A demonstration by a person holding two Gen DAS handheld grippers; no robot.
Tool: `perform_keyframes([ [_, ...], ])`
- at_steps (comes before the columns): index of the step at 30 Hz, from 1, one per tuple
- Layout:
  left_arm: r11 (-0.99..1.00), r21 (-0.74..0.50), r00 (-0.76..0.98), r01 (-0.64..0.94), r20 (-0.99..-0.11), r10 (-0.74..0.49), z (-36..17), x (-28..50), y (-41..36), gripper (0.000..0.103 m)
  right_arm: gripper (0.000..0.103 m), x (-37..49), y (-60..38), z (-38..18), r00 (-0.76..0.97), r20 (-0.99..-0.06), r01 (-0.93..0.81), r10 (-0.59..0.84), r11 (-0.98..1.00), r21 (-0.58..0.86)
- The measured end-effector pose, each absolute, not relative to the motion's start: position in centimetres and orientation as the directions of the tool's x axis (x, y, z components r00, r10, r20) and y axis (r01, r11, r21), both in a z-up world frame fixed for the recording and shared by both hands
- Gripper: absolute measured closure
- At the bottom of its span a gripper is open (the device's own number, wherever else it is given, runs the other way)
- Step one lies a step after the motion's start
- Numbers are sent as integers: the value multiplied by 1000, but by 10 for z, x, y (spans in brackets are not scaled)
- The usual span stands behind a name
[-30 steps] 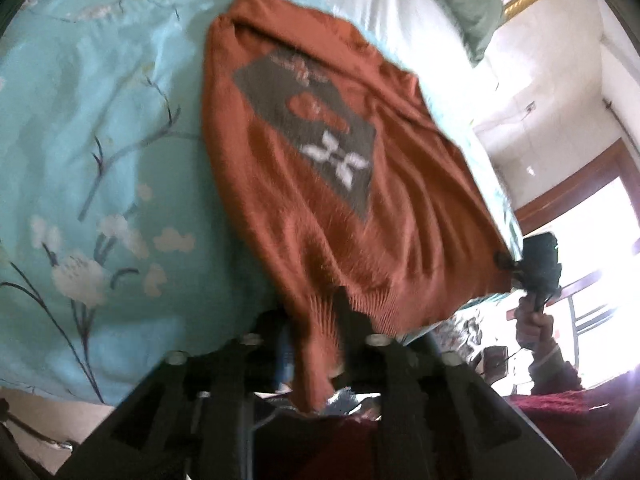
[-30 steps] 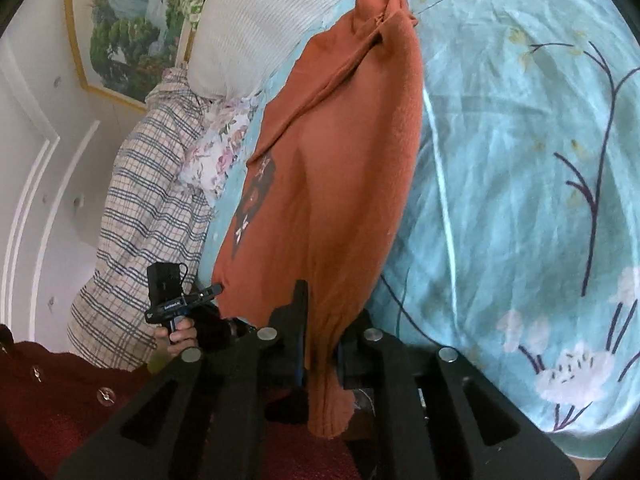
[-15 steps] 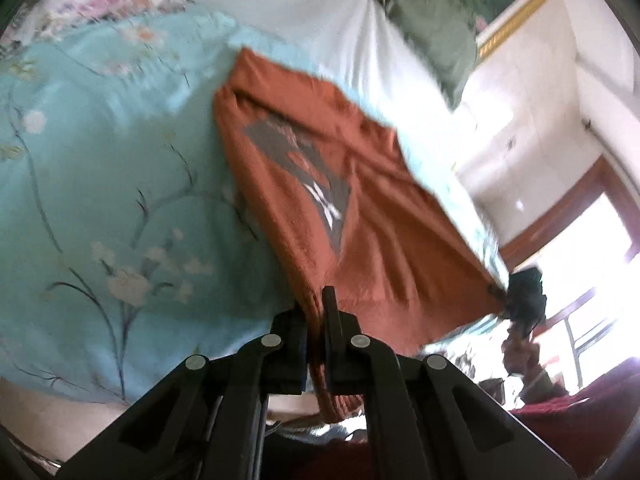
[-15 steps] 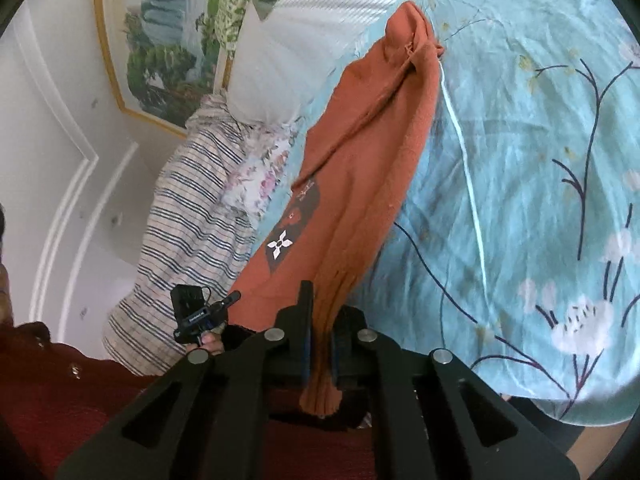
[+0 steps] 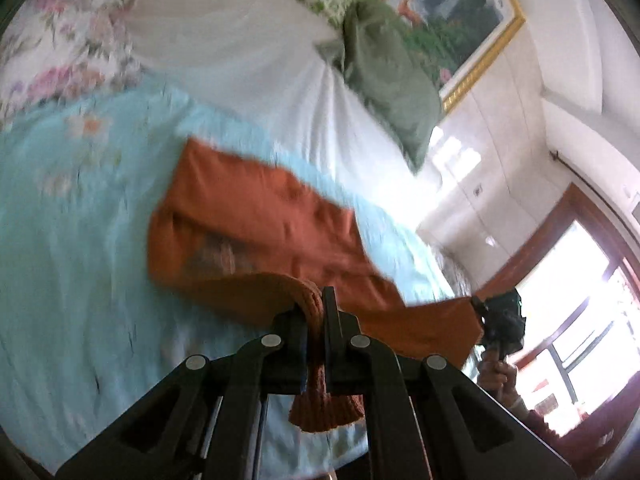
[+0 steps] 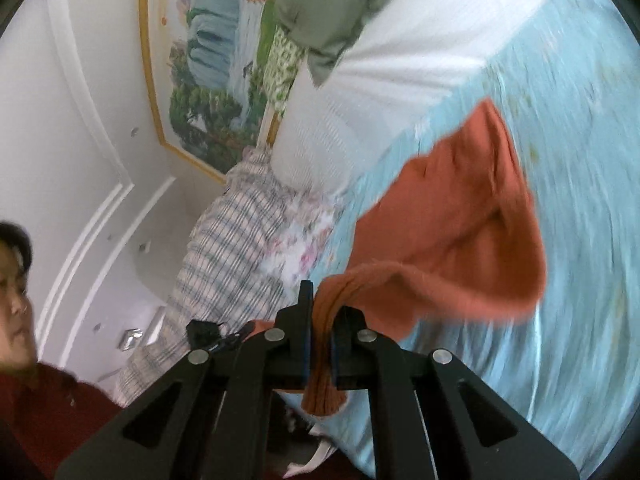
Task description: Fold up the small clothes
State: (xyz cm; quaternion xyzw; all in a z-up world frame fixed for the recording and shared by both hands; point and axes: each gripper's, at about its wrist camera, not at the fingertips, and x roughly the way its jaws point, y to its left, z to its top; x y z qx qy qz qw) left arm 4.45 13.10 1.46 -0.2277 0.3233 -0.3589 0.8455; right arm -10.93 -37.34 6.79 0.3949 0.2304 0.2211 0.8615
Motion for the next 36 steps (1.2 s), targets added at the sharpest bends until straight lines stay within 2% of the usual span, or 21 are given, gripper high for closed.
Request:
perform_keyframes([
  [4,694,-605,632,390,-372,-680,31,108,131,99,95,-53,-400,69,822,-298,-102,486,640,761],
  [9,750,-590,677,299,-422,-602,27,188,112,99,95,19,-425,57,816,-421,37,396,691,722],
  [15,808,-537,653,243,-525,-545,-1,269,79,99,95,76,-449,36,793,-479,110,375,686,719],
  [24,858,-484,593,175,-643,-484,-51,337,61,99,95,125,-466,-20,710,-620,261,333,694,671],
  [27,874,-463,563,150,-687,-460,-72,352,56,98,95,122,-471,-27,705,-624,285,336,671,684],
  [29,877,-461,546,134,-705,-454,-82,354,57,95,87,107,-473,-17,727,-620,296,295,679,671],
  [30,874,-468,545,133,-702,-459,-82,350,59,92,74,100,-473,-11,738,-619,299,268,692,657],
  [31,872,-472,544,132,-700,-462,-82,346,60,87,53,91,-473,-5,749,-623,312,226,709,632],
  [32,868,-479,539,132,-700,-469,-81,338,62,75,42,82,-471,3,760,-625,323,177,732,600],
  [33,869,-476,542,134,-699,-466,-78,328,63,69,36,73,-464,12,771,-620,315,143,761,567],
  [36,865,-458,526,204,-694,-491,-67,293,49,69,36,73,-424,17,749,-609,163,263,817,554],
])
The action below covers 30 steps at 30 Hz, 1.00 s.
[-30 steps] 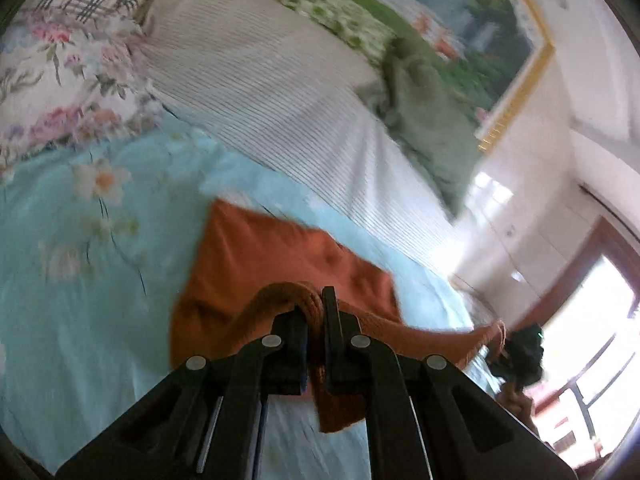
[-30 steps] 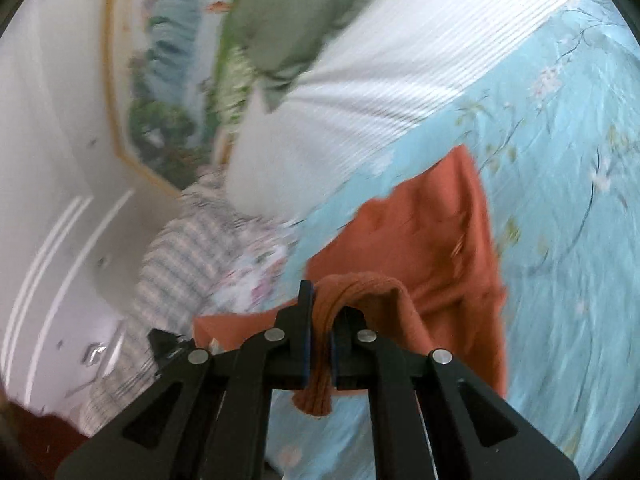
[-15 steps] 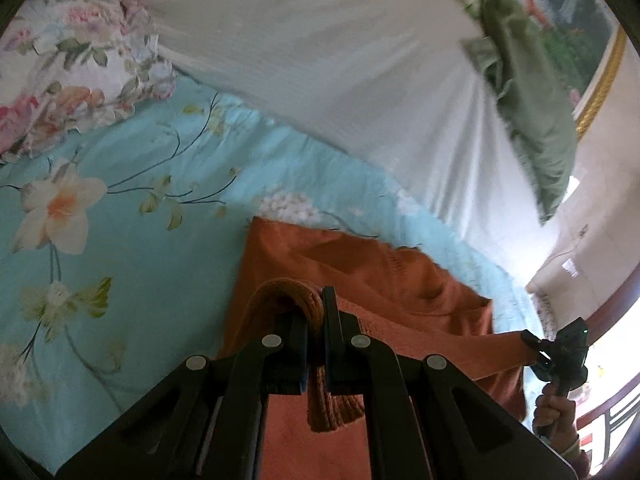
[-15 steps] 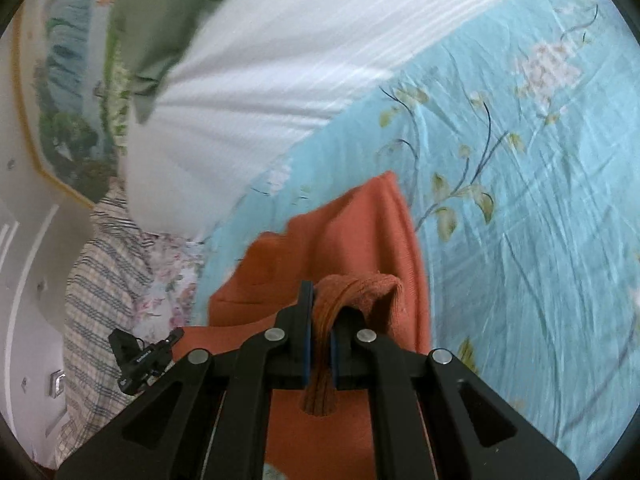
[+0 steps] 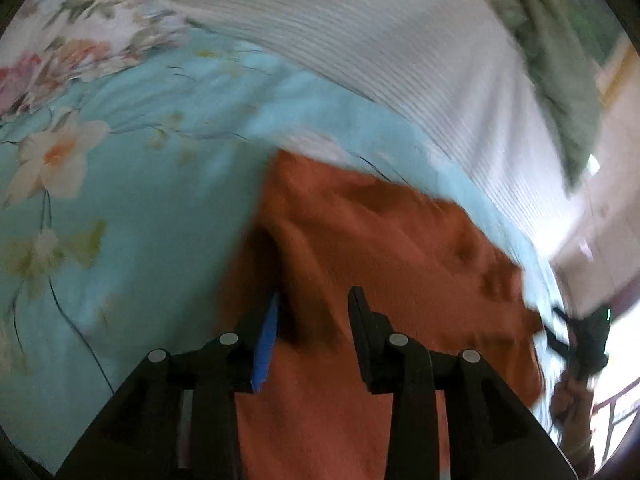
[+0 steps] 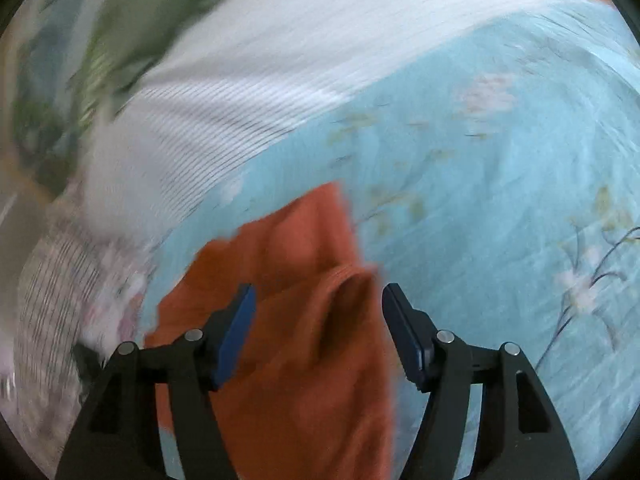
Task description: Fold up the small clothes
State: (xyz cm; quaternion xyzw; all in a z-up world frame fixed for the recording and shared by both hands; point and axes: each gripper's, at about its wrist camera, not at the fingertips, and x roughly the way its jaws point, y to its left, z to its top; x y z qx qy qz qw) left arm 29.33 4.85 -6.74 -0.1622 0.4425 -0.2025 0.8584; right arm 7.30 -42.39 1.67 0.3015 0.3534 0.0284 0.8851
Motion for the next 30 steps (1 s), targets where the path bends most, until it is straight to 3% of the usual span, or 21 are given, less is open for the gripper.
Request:
perform_keyframes([
  [4,826,-426,408,370,-724,-556,-74,254,-8,69,36,99,-346,-4,566,-741,-45,362,911,410],
  [9,845,-306,386,438,-785,-484,-87,258,-51,69,39,133,-335,-18,522,-827,-62,209,976,208],
  [10,848,-307,387,432,-786,-482,-87,266,-51,69,39,141,-342,-16,535,-824,-42,186,980,195],
  [12,873,-295,410,388,-793,-450,-84,292,-45,81,39,157,-362,-8,584,-799,19,141,982,187],
  [14,891,-289,442,351,-787,-429,-78,313,-39,82,39,170,-389,2,638,-767,118,62,977,177],
  [19,943,-262,572,204,-750,-332,-57,361,-14,73,38,169,-442,18,726,-687,285,-22,920,271],
  [21,957,-267,615,113,-738,-278,-51,371,3,59,38,158,-454,22,741,-671,300,-5,897,325],
  [30,918,-388,616,79,-705,-351,-50,297,34,58,38,98,-400,8,735,-664,191,136,899,395],
])
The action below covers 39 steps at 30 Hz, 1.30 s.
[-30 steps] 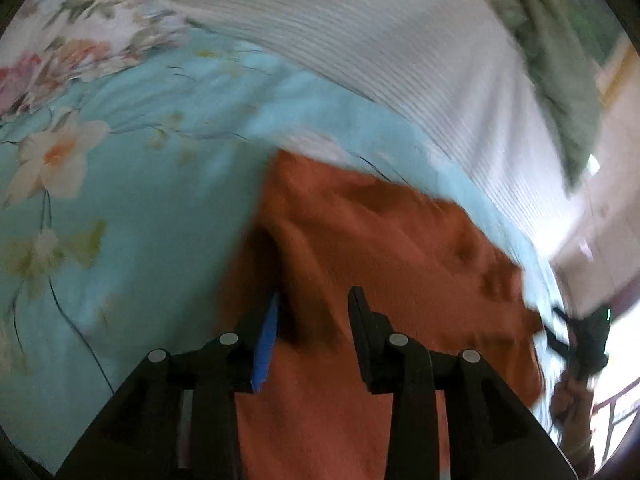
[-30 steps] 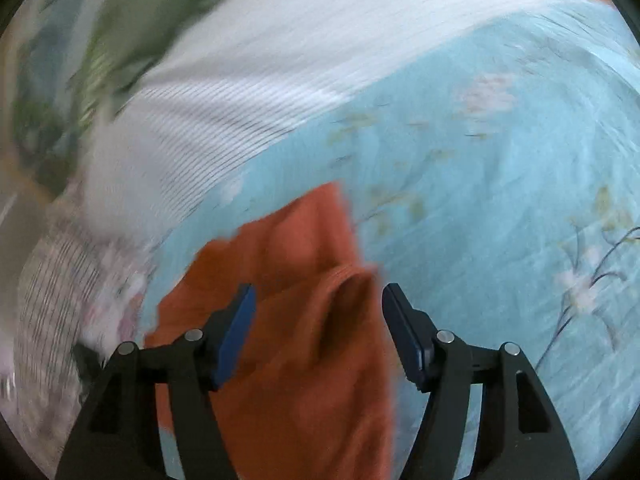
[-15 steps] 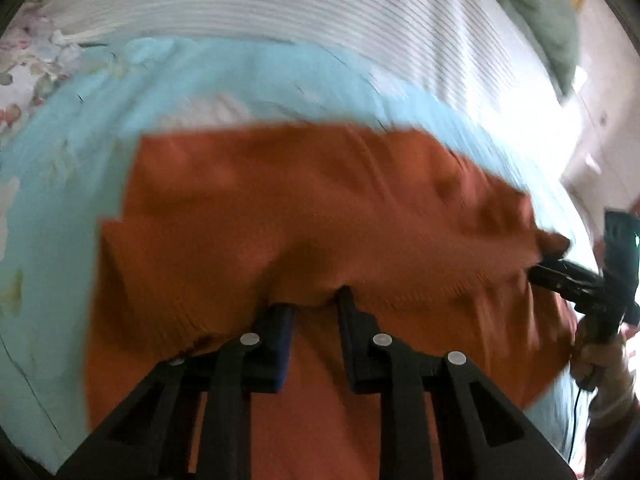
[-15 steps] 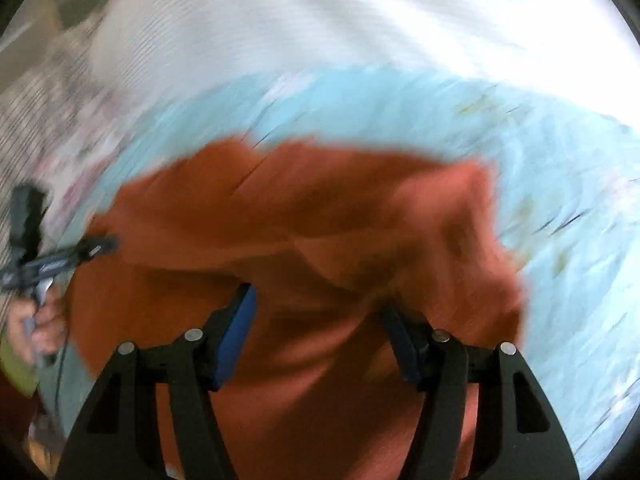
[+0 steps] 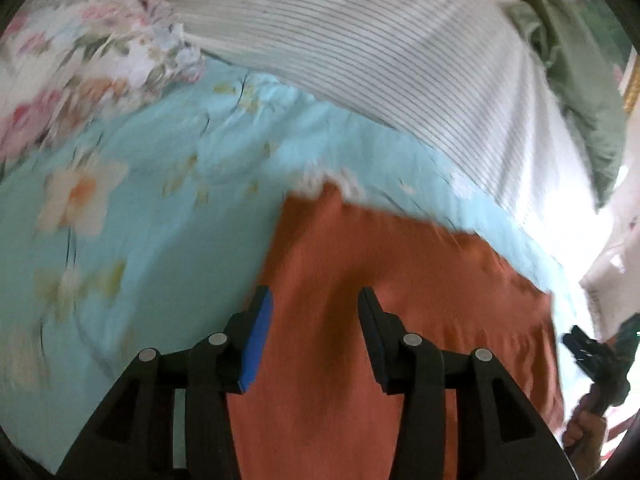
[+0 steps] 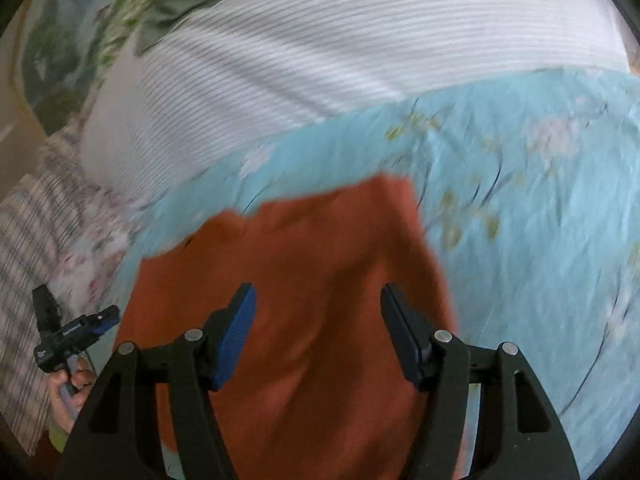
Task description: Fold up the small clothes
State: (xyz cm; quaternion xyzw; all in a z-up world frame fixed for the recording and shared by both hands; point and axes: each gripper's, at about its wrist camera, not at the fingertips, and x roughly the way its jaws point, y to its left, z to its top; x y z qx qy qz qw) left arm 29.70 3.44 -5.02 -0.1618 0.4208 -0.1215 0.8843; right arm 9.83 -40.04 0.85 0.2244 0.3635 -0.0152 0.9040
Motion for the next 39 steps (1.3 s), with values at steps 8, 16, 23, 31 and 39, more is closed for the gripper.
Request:
perform_keyframes([
  [8,832,-551,574,68,-660,-484,-63,190,45,46,37,58,-357,-20,702,-672,146,235,877,459],
  [16,764,-645,526,1,-650,-549,-97,138,51,40,35,31,-337,-18,718,-638,147,279,835,530],
  [23,697,-713,580,-82,-603,-548,-109,154,62,39,34,28,-326,-14,711,-641,129,290,842,525],
  [31,702,-692,639,-166,-618,-458,-108,199,66,52,34,38,-329,-19,701,-648,140,298,833,535],
  [39,797,-603,675,-38,-603,-425,-67,203,42,95,34,47,-350,-12,711,-636,147,300,821,552],
])
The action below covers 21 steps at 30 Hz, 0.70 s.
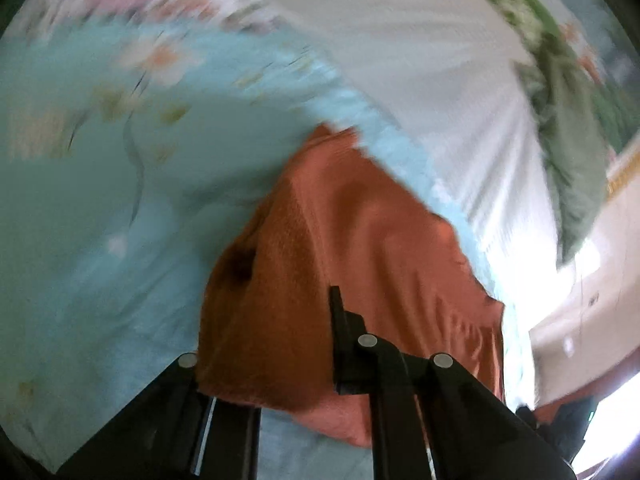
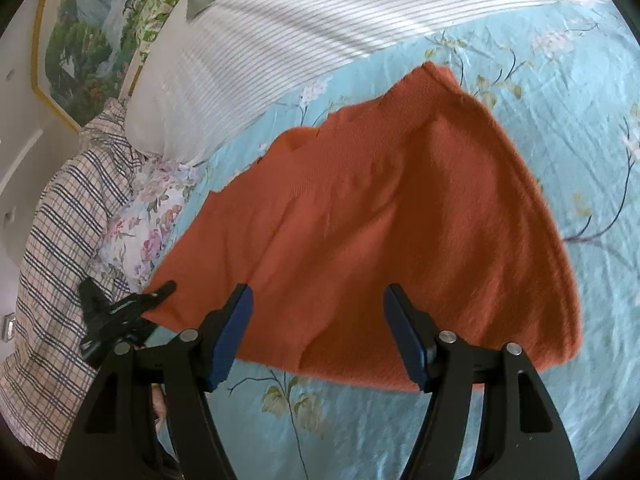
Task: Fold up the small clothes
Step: 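Grasp the folded edge with the left gripper and fold it over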
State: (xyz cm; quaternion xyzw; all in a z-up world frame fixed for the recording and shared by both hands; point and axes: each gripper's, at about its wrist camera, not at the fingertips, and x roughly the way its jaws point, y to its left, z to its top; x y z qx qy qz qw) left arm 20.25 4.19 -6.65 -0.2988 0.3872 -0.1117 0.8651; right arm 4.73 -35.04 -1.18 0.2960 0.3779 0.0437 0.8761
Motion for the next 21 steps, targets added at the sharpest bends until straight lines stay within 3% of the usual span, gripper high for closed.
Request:
perform_keyframes([
  [6,836,-490,669,248,-538,-514,-9,186,-40,95,34,56,-377,-9,713,-621,156,326,789,594],
  [10,862,-290,618,417,-605,-502,-12,173,-125,95,34,71,-387,-14,692,-616,145,378,762,631],
  [15,867,-61,599,495,-699,-391,-57,163,-191,95,34,108,-381,-26,631,-626,115,459,742,660],
  [21,863,63,658,502,-675,-334,-59,153,-201,95,27,171,-352,-37,545,-632,52,552,729,682],
])
